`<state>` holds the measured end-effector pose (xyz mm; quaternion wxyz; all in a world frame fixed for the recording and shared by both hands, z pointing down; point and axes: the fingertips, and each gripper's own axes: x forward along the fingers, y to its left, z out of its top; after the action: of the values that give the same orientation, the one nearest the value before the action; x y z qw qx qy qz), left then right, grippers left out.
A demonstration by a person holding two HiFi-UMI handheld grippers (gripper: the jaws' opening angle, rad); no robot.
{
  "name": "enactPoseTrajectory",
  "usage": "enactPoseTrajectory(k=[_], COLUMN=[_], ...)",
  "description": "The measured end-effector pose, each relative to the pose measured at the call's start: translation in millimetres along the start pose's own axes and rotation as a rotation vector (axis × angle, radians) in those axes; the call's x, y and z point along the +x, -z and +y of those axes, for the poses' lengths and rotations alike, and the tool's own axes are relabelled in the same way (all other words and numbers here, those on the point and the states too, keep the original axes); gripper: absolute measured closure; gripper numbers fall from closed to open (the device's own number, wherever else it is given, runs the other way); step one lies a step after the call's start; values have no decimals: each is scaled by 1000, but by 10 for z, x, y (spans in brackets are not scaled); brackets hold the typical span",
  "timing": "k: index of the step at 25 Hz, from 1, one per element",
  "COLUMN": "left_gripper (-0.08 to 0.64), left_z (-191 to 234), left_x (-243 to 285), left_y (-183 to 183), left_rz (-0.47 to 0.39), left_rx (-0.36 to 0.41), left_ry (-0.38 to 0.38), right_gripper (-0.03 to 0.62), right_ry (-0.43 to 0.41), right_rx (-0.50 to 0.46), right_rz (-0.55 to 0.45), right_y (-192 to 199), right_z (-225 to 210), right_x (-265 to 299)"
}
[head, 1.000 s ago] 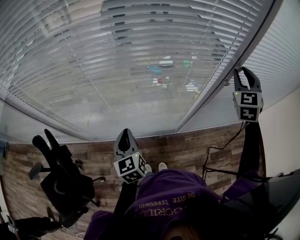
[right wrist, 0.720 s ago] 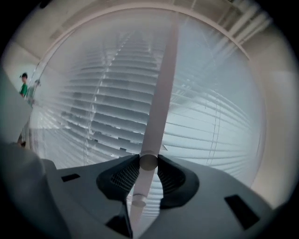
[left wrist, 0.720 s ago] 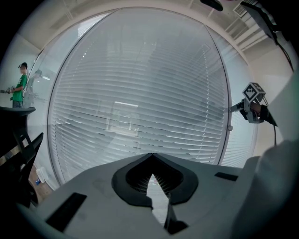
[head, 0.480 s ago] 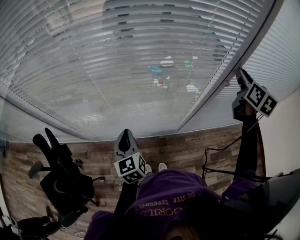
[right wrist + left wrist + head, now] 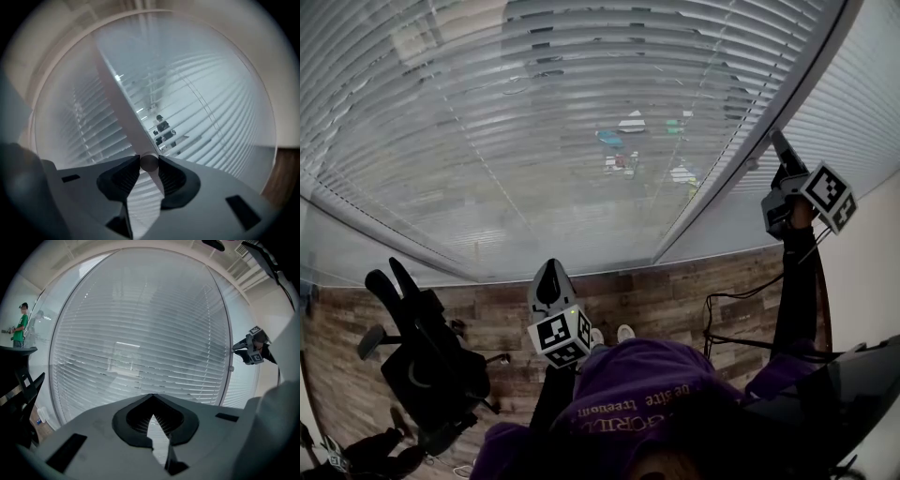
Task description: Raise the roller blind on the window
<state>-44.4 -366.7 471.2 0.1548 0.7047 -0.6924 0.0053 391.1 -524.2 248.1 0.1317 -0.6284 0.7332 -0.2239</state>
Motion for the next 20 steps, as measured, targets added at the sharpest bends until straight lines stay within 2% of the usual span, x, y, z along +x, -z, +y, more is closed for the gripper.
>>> enactPoseTrajectory(k=[3, 5, 7, 9, 12, 14, 18, 20], left_gripper=[558, 558, 558, 558, 558, 558, 558, 558], left_z=[-6, -2, -2, -15, -29, -28, -27, -39], left_x=[-6, -16, -24, -23, 3, 26, 56, 53], left_y=[0, -3, -6, -4, 7, 19, 31, 25], left_rz=[2, 2, 1, 0, 2, 3, 6, 6], left_rx=[1, 1, 1, 1, 1, 0, 3, 3], left_ry=[3, 4, 6, 7, 5, 4, 6, 8], right_gripper=[469, 469, 469, 469, 469, 469, 469, 469], right_ry=[52, 78, 95, 116, 174, 202, 230, 249], right_rx=[-420, -666, -871, -1036, -1211, -1302, -1377, -1379], right_rz=[-20, -18, 6, 48, 98, 85, 63, 68], right_y=[-18, -11, 17, 69, 125, 141, 152, 146], right_z=[63, 116, 193, 217, 140, 118, 124, 128], right_x=[-35, -51, -45, -23, 32, 64, 79, 77])
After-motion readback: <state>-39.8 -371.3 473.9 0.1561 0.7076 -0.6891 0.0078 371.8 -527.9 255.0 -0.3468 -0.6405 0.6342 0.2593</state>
